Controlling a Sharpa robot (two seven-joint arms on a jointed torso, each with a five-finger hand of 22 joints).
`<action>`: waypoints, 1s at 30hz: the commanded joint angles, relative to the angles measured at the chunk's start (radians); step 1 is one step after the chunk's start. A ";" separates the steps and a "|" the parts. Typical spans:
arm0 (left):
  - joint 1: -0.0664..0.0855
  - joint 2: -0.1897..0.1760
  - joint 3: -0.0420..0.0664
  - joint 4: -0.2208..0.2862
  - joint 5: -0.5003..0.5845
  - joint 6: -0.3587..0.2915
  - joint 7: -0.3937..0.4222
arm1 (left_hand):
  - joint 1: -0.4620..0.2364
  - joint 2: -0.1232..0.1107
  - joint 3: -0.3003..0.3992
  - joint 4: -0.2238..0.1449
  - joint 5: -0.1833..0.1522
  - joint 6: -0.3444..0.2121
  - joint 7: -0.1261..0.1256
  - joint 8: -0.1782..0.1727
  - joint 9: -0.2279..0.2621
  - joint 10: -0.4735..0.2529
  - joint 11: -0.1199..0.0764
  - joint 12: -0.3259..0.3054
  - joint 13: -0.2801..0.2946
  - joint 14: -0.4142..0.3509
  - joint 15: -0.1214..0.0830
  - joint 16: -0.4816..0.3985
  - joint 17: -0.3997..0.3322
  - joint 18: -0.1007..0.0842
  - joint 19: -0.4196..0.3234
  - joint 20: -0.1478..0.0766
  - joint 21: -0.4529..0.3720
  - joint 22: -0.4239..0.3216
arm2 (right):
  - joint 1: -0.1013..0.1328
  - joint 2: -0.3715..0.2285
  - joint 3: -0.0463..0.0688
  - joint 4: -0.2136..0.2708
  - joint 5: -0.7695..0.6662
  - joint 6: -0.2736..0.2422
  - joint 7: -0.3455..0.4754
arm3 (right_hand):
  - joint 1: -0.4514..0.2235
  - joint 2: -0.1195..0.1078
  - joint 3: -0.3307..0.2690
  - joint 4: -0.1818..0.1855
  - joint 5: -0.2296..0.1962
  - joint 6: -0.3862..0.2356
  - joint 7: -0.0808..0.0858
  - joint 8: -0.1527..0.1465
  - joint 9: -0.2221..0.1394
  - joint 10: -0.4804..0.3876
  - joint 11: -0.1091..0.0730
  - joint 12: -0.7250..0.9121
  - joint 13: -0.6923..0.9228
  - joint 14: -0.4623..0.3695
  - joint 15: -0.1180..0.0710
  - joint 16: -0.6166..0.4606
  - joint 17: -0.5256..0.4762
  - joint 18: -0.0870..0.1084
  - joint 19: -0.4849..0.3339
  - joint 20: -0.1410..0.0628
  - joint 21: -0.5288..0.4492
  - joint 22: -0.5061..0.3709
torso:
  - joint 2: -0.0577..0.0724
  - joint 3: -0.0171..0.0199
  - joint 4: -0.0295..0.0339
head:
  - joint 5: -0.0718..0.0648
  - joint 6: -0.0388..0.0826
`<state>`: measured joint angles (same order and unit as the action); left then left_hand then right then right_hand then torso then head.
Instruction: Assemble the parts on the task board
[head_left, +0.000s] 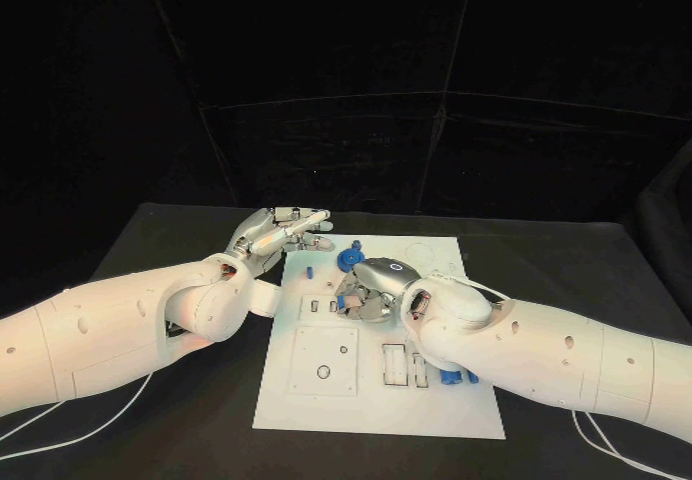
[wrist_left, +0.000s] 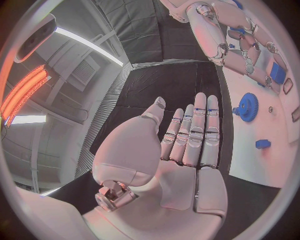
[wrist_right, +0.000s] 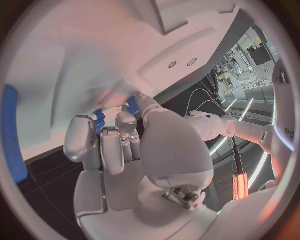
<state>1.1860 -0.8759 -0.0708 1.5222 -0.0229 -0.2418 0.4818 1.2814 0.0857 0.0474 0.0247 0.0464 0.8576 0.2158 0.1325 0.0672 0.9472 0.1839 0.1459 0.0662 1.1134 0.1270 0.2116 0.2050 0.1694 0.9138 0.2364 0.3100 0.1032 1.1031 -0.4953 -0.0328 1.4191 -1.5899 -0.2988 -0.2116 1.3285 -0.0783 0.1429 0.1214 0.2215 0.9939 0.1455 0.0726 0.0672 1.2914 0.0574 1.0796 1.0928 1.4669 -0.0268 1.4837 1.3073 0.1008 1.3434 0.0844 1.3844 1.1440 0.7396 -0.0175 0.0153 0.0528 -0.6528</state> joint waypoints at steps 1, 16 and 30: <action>0.002 0.001 0.001 0.000 0.001 0.012 0.003 | 0.003 0.007 -0.002 -0.005 0.003 0.006 0.029 -0.006 -0.001 0.006 0.002 -0.005 -0.001 0.004 -0.001 -0.004 0.001 0.014 0.008 -0.001 -0.007 -0.001 | -0.006 -0.002 -0.006 -0.005 -0.005 0.002 -0.031 | -0.018 -0.007 -0.011 0.010 -0.001 -0.016 0.001 -0.008 -0.001 -0.012 0.001 -0.008 -0.004 0.069 0.010 -0.005 0.100 -0.016 -0.002 0.007 -0.005 -0.003 | 0.000 0.0001 0.0004 | 0.000 0.000; 0.002 0.000 0.001 -0.006 0.001 0.012 0.001 | 0.005 0.009 0.000 -0.009 0.004 0.012 0.024 -0.004 0.000 0.013 -0.001 -0.003 0.000 0.007 -0.003 -0.005 0.003 0.014 0.009 -0.001 -0.007 -0.002 | -0.012 -0.054 -0.005 0.074 0.025 -0.226 0.059 | -0.030 -0.022 -0.054 0.034 -0.001 -0.101 0.019 -0.007 -0.001 -0.065 0.017 -0.060 -0.058 0.064 0.024 -0.016 0.084 -0.011 -0.017 0.019 -0.020 -0.030 | -0.001 0.0014 -0.0015 | 0.003 0.003; 0.002 -0.019 0.001 -0.012 -0.181 0.000 -0.105 | -0.042 -0.008 -0.019 -0.005 0.005 0.147 -0.053 0.024 0.008 0.261 -0.096 0.044 0.030 0.344 -0.114 0.228 0.198 0.014 0.282 -0.111 0.170 0.077 | 0.036 -0.255 0.010 0.247 0.257 -0.198 0.305 | -0.012 -0.019 -0.062 0.031 0.014 -0.104 0.020 -0.002 0.002 -0.071 0.019 -0.059 -0.060 0.064 0.026 -0.015 0.088 -0.011 -0.018 0.022 -0.021 -0.030 | -0.003 0.0038 -0.0039 | 0.004 0.013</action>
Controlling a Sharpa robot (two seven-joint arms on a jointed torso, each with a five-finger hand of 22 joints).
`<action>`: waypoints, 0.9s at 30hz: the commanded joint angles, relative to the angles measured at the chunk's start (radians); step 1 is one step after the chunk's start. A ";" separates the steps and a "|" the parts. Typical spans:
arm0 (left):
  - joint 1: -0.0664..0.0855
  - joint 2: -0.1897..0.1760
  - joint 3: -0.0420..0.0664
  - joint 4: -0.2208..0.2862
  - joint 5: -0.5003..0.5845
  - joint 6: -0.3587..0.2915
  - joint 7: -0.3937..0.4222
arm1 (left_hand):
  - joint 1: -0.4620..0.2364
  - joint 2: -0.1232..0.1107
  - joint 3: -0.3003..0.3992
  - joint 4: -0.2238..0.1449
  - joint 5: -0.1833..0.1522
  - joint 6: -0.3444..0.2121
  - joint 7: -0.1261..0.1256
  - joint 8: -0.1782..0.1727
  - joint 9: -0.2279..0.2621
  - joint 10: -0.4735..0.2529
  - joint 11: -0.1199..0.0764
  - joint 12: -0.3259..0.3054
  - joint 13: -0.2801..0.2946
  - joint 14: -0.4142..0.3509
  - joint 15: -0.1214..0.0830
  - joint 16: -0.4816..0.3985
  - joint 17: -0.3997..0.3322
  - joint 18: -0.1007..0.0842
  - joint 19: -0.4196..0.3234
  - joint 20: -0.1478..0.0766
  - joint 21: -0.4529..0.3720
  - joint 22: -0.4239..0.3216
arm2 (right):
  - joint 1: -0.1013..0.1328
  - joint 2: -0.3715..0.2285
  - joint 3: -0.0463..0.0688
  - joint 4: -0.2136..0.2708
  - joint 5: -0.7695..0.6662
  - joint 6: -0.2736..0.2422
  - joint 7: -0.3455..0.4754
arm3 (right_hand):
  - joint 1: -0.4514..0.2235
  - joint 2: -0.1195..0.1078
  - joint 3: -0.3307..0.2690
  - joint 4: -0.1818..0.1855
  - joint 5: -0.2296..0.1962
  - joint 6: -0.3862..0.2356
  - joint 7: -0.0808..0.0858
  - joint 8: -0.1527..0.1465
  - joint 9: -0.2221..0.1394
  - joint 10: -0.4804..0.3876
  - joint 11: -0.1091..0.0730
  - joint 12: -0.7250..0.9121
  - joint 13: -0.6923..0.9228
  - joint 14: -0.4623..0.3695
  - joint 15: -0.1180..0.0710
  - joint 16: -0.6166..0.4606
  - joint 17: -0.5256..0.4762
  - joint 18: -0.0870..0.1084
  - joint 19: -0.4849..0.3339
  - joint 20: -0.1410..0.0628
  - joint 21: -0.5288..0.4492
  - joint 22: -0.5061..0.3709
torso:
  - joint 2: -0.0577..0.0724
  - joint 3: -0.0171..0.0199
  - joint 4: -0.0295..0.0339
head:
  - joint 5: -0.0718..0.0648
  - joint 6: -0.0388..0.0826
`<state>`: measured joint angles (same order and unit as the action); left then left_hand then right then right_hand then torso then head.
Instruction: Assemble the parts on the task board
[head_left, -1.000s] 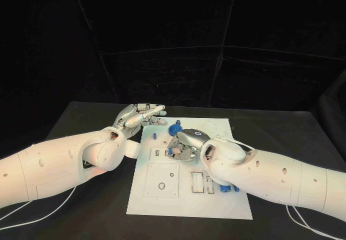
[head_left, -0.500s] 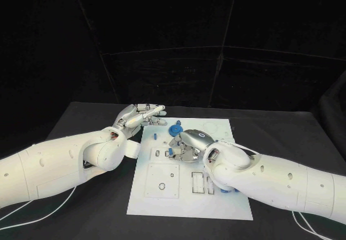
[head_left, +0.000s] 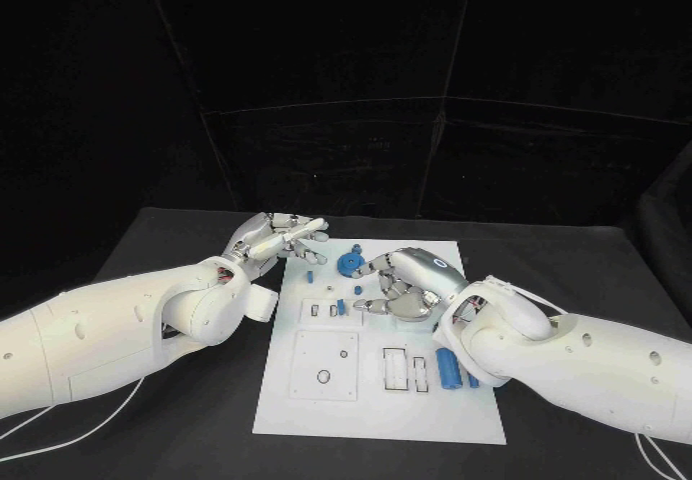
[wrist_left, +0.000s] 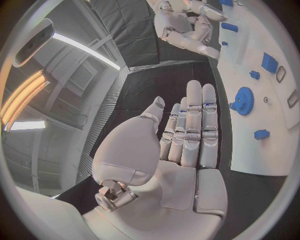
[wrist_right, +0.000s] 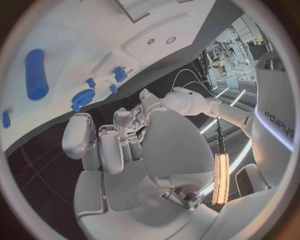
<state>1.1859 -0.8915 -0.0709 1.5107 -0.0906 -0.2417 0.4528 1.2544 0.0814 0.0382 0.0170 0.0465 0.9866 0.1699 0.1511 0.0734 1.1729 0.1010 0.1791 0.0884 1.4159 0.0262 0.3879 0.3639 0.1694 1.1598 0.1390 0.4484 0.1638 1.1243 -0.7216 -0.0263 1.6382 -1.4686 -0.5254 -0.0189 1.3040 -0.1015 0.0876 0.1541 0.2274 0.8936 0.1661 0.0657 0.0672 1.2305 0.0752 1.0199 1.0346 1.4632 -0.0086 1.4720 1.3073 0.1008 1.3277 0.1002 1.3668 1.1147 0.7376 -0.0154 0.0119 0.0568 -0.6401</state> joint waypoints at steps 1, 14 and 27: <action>0.003 -0.004 0.001 -0.001 -0.127 -0.001 -0.094 | -0.022 -0.007 -0.015 0.006 0.004 0.024 -0.012 0.005 0.002 0.052 -0.020 0.016 0.014 0.058 -0.019 0.103 0.086 0.013 0.053 -0.021 0.050 0.026 | 0.020 -0.040 0.004 0.036 0.152 0.041 0.118 | 0.016 0.006 -0.008 -0.002 0.009 -0.002 -0.001 0.007 0.002 -0.010 0.000 0.001 -0.002 0.068 0.007 -0.003 0.088 -0.011 -0.002 0.006 -0.004 0.000 | -0.002 0.0018 0.0002 | -0.001 -0.001; 0.068 0.013 0.002 -0.030 -0.569 0.224 -0.688 | -0.152 -0.018 -0.200 0.138 0.001 0.083 -0.067 0.117 0.067 0.119 -0.076 0.360 0.298 0.113 -0.069 1.003 0.998 -0.009 0.122 -0.075 0.403 0.345 | 0.113 -0.240 0.009 0.131 0.431 0.128 0.135 | 0.036 0.029 -0.017 -0.004 0.017 0.028 -0.009 0.029 0.008 0.003 -0.007 0.021 0.010 0.065 0.002 -0.012 0.076 -0.011 0.001 0.002 -0.003 0.003 | -0.027 0.0131 -0.0039 | 0.006 -0.014; 0.111 0.134 0.002 -0.106 -0.852 0.392 -0.964 | -0.117 0.026 -0.259 0.162 0.005 0.026 -0.099 0.304 0.232 0.065 -0.102 0.841 0.793 0.153 -0.091 1.177 1.199 -0.079 0.232 -0.095 0.825 0.893 | 0.124 -0.277 0.009 0.095 0.478 0.158 0.111 | 0.036 0.032 -0.028 -0.001 0.033 0.032 -0.011 0.034 0.008 0.000 -0.009 0.017 0.005 0.059 0.000 -0.030 0.048 -0.008 -0.009 0.000 -0.013 -0.015 | -0.045 0.0186 -0.0147 | 0.019 -0.032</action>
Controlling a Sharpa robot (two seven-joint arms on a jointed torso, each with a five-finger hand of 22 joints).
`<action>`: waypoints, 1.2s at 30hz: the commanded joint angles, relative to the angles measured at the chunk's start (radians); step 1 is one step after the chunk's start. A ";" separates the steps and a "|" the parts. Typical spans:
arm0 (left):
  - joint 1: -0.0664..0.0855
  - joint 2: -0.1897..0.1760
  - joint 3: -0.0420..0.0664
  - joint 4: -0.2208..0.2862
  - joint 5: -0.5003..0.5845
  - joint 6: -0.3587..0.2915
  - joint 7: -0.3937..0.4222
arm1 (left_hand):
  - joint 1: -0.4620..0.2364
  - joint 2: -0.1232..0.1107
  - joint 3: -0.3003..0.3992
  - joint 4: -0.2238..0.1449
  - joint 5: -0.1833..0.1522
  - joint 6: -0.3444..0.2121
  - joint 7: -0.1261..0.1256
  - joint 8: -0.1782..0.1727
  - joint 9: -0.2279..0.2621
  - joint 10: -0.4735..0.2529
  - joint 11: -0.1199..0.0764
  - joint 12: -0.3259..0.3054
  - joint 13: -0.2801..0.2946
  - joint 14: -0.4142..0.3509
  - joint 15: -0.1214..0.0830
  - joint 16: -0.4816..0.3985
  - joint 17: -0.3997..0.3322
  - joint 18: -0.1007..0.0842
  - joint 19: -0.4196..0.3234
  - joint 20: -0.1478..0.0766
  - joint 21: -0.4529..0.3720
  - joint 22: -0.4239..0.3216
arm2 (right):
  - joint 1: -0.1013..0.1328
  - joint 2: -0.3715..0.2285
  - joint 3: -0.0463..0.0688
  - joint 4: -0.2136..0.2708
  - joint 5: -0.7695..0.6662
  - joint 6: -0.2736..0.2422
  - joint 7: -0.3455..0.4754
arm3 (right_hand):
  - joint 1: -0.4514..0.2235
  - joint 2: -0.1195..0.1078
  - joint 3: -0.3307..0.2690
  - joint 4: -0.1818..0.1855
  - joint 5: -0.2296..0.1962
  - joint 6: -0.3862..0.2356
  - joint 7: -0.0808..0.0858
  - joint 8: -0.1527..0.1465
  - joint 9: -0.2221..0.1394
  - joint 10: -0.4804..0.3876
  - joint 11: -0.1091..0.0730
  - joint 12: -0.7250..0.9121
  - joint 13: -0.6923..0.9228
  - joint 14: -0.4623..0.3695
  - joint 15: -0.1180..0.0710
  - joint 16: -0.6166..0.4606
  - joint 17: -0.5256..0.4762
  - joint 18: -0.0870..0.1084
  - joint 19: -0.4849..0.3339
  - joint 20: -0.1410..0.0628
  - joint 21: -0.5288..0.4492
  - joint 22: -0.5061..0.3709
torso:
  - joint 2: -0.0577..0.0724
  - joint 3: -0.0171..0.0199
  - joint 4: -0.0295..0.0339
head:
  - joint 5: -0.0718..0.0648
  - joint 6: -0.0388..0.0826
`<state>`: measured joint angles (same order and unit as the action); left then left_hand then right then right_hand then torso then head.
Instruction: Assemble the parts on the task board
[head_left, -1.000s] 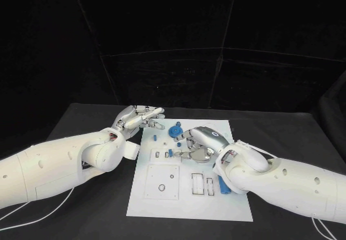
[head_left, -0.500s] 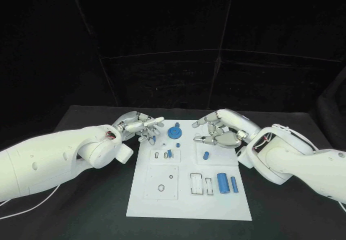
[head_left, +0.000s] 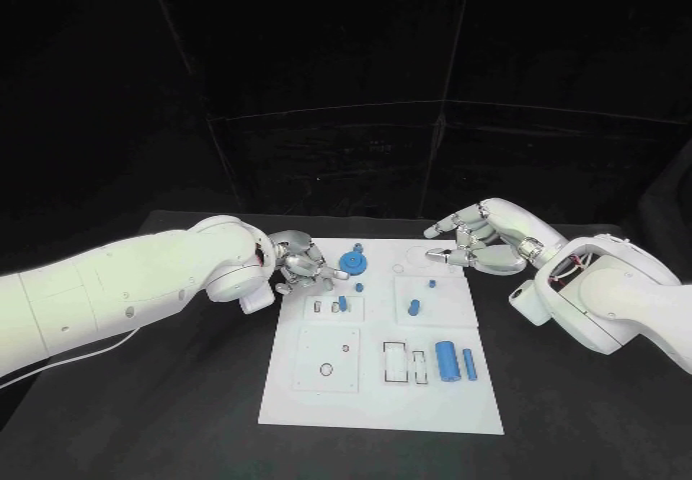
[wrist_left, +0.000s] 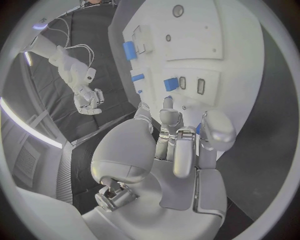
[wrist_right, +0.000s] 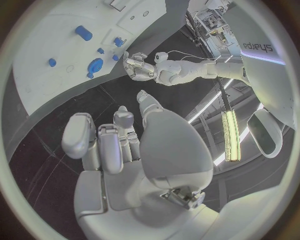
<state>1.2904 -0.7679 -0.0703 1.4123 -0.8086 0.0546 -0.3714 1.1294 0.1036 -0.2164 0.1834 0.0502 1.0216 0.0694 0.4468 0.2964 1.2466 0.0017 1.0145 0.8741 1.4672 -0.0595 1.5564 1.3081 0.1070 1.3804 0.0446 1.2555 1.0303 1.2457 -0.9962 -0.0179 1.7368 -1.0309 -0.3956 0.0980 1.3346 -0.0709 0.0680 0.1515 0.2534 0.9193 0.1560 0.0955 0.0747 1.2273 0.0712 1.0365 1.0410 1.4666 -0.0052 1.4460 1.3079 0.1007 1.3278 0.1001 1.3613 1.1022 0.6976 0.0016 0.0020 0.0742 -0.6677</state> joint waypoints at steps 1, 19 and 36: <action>0.008 0.018 0.001 -0.012 -0.141 0.101 -0.152 | 0.007 0.003 -0.008 -0.004 0.002 -0.014 0.001 0.017 0.017 -0.010 -0.003 0.011 0.014 0.103 -0.006 0.012 0.260 -0.020 0.021 -0.001 0.033 0.050 | 0.003 -0.003 0.001 -0.006 0.038 0.028 -0.010 | 0.006 0.001 -0.010 0.002 0.012 0.007 -0.001 0.005 0.001 0.004 -0.005 0.001 -0.002 0.055 -0.004 -0.005 0.046 -0.008 -0.010 -0.001 -0.008 -0.004 | -0.005 0.0015 -0.0052 | 0.002 -0.004; 0.031 0.103 -0.024 -0.058 -0.164 0.136 -0.219 | -0.029 0.001 -0.050 0.028 -0.001 -0.042 -0.008 0.091 0.091 -0.001 -0.011 0.056 0.068 0.104 -0.012 0.014 0.263 -0.030 0.043 -0.007 0.078 0.120 | 0.004 0.041 0.000 -0.096 0.170 -0.057 0.028 | 0.081 0.009 -0.034 0.049 0.031 -0.042 0.044 0.031 -0.007 -0.274 0.052 -0.621 -0.604 -0.279 0.052 -0.923 -0.771 0.079 -0.380 0.053 -0.675 -0.749 | -0.004 0.0014 -0.0015 | 0.005 -0.005; 0.038 0.138 -0.044 -0.084 -0.164 0.146 -0.207 | -0.029 0.004 -0.051 0.030 -0.001 -0.043 -0.009 0.096 0.095 -0.001 -0.011 0.058 0.071 0.104 -0.013 0.014 0.263 -0.029 0.039 -0.007 0.074 0.112 | 0.004 0.072 0.000 -0.137 0.252 -0.079 0.069 | 0.081 0.039 -0.083 -0.006 0.040 -0.074 0.069 0.033 -0.005 -0.282 0.093 -0.709 -0.899 -0.382 0.120 -1.263 -1.066 0.083 -0.404 0.127 -1.037 -0.974 | -0.004 0.0002 -0.0029 | 0.012 -0.012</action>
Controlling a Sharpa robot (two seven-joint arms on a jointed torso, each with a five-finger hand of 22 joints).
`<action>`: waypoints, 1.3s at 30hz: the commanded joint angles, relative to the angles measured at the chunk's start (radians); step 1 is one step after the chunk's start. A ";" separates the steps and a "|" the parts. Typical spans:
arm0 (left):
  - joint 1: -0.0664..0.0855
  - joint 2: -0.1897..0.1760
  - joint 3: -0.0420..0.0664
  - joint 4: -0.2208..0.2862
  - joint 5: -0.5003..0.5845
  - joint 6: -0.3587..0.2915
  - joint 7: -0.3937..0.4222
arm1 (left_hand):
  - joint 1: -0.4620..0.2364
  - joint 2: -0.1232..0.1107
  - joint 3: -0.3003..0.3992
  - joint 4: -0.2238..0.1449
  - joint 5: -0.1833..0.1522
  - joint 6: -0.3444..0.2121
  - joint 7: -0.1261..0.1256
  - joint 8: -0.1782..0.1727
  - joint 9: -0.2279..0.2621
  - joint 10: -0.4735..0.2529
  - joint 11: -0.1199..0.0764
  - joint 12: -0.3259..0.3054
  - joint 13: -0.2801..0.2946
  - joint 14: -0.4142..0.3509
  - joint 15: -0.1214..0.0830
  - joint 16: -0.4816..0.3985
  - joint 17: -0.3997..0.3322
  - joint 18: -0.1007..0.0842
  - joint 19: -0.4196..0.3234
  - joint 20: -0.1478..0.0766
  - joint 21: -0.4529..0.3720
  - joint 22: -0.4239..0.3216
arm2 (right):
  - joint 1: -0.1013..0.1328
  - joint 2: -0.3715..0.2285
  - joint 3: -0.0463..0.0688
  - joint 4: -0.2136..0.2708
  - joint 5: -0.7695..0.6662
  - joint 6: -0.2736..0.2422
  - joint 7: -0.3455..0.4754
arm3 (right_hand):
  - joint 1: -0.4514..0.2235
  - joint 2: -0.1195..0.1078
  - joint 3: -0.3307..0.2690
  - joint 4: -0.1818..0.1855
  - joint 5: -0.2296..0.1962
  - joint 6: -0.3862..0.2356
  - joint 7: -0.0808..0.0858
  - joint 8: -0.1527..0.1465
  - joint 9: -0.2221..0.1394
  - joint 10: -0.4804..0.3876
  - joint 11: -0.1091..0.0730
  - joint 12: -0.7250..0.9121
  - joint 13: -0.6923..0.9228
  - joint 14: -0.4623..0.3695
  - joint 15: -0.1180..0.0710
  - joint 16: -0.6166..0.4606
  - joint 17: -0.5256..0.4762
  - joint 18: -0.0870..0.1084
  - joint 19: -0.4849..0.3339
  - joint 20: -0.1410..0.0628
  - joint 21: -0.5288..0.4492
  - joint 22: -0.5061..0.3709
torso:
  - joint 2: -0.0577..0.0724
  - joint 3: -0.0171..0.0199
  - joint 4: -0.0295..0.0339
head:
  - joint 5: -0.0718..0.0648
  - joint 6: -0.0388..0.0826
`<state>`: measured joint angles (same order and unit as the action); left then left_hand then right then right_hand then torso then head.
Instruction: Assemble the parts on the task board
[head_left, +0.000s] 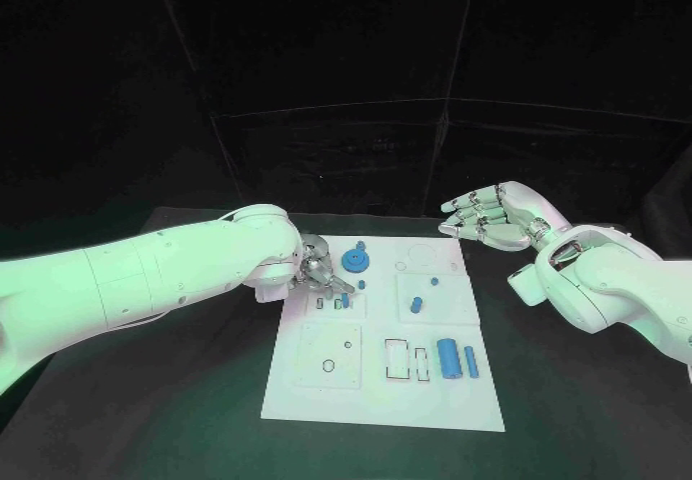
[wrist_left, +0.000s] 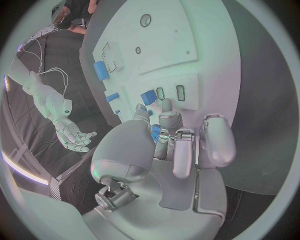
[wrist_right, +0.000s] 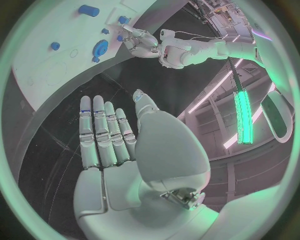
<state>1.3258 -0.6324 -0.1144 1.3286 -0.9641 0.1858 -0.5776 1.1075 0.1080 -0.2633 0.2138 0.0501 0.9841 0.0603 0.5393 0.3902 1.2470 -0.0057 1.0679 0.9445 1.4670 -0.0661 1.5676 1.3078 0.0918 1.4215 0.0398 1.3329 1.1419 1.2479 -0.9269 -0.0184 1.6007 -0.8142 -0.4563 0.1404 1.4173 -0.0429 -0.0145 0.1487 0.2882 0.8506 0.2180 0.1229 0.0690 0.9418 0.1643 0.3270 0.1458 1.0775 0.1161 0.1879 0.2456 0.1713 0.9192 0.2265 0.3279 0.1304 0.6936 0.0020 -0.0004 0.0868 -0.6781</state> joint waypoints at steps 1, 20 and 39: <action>0.002 0.003 0.000 0.000 -0.008 0.013 0.000 | -0.008 0.000 -0.004 0.000 -0.001 -0.006 0.000 0.004 0.002 -0.001 -0.004 0.004 0.001 0.104 -0.006 0.003 0.263 -0.013 -0.002 -0.003 -0.004 0.001 | 0.002 0.005 0.001 -0.003 0.037 -0.018 0.026 | -0.002 0.012 -0.002 -0.004 0.006 -0.006 0.007 0.005 0.001 0.004 0.000 0.001 -0.009 0.009 -0.002 -0.007 -0.007 0.013 0.007 0.000 -0.008 -0.005 | 0.000 -0.0003 -0.0007 | 0.001 -0.002; 0.004 0.014 -0.001 0.003 -0.008 0.023 0.011 | 0.004 0.010 -0.002 -0.003 -0.001 -0.013 -0.001 0.016 0.014 0.001 -0.006 0.009 0.007 0.104 -0.007 0.003 0.263 -0.013 -0.004 -0.004 -0.004 0.001 | 0.002 0.042 0.000 -0.031 0.046 -0.008 0.015 | -0.004 0.020 -0.007 -0.014 0.010 -0.014 0.015 0.007 0.000 -0.008 0.008 0.002 -0.039 0.009 0.006 -0.021 -0.032 0.012 0.018 0.004 -0.035 -0.022 | 0.000 -0.0002 -0.0002 | -0.003 -0.009; 0.004 0.024 -0.002 0.003 -0.001 0.036 0.014 | 0.025 0.013 0.001 -0.016 0.000 -0.022 -0.002 0.029 0.028 0.003 -0.006 0.014 0.014 0.104 -0.008 0.003 0.263 -0.014 -0.003 -0.004 0.000 0.008 | 0.002 0.055 0.000 -0.049 0.047 0.005 0.009 | -0.003 0.025 -0.007 -0.018 0.014 -0.015 0.016 0.008 0.000 -0.010 0.009 0.005 -0.048 0.010 0.008 -0.024 -0.039 0.012 0.023 0.006 -0.043 -0.027 | 0.000 -0.0002 -0.0003 | -0.005 -0.012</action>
<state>1.3278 -0.6102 -0.1167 1.3319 -0.9655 0.2074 -0.5732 1.1222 0.1226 -0.2602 0.2025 0.0501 0.9696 0.0602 0.5656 0.4179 1.2469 -0.0055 1.0768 0.9577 1.4670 -0.0660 1.5676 1.3075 0.0919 1.4214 0.0399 1.3327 1.1489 1.2478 -0.8730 -0.0188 1.5517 -0.7717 -0.4577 0.1463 1.4121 -0.0295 -0.0215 0.1363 0.2991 0.8411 0.2143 0.1269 0.0688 0.9343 0.1716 0.3274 0.0987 1.0845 0.1233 0.1709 0.2074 0.1712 0.9369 0.2305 0.2889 0.1046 0.6937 0.0019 -0.0005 0.0817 -0.6890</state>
